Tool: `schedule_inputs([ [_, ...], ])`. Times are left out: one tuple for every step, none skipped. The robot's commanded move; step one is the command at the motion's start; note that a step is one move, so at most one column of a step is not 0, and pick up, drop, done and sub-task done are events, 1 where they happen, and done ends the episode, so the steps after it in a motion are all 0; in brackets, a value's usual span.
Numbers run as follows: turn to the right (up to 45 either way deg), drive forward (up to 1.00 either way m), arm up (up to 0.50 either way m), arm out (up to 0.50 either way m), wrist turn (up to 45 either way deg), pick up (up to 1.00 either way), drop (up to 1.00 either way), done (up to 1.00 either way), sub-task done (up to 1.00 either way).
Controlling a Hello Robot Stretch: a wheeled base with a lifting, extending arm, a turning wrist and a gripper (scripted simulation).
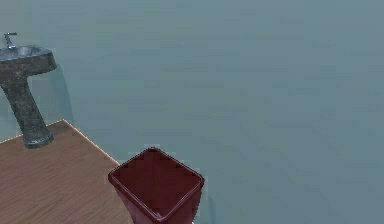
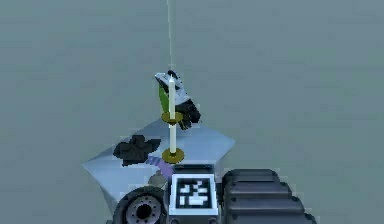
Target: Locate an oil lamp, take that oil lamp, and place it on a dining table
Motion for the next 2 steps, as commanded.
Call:
schedule_inputs([
  [0.0,0.00,0.00,0.18,0.0,0.00,0.00,0.00,0.00],
  [0.0,0.00,0.00,0.00,45.0,0.00,0.00,0.00,0.00],
])
